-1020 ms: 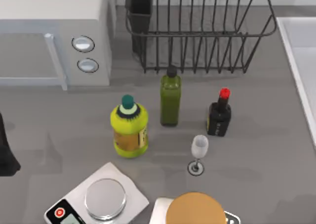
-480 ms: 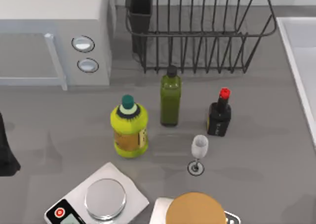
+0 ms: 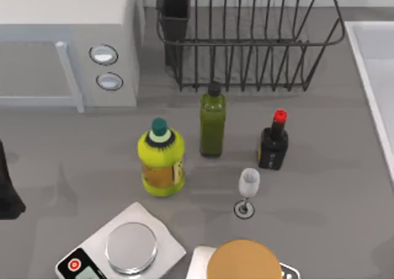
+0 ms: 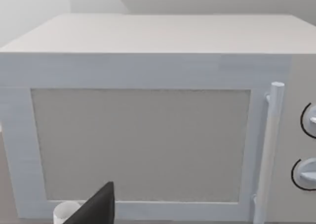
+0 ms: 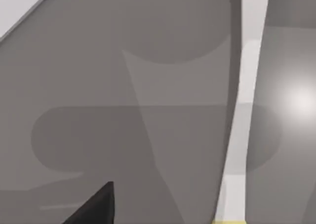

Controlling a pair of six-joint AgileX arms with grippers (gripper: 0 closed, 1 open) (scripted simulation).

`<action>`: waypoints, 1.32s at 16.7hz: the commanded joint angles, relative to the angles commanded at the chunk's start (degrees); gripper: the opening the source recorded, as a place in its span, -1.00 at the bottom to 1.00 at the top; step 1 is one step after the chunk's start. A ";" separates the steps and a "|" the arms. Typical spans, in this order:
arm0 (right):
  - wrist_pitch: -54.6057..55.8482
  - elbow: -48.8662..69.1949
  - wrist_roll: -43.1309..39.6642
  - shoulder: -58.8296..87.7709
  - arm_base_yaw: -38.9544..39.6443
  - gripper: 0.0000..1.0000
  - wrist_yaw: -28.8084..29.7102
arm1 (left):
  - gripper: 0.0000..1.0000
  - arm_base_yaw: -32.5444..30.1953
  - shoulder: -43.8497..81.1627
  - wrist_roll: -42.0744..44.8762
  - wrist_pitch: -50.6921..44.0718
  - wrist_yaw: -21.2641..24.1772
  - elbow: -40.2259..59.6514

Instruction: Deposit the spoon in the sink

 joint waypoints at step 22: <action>19.06 -9.83 2.26 9.05 2.11 -0.51 0.04 | 1.00 0.00 0.00 0.00 0.00 0.00 0.00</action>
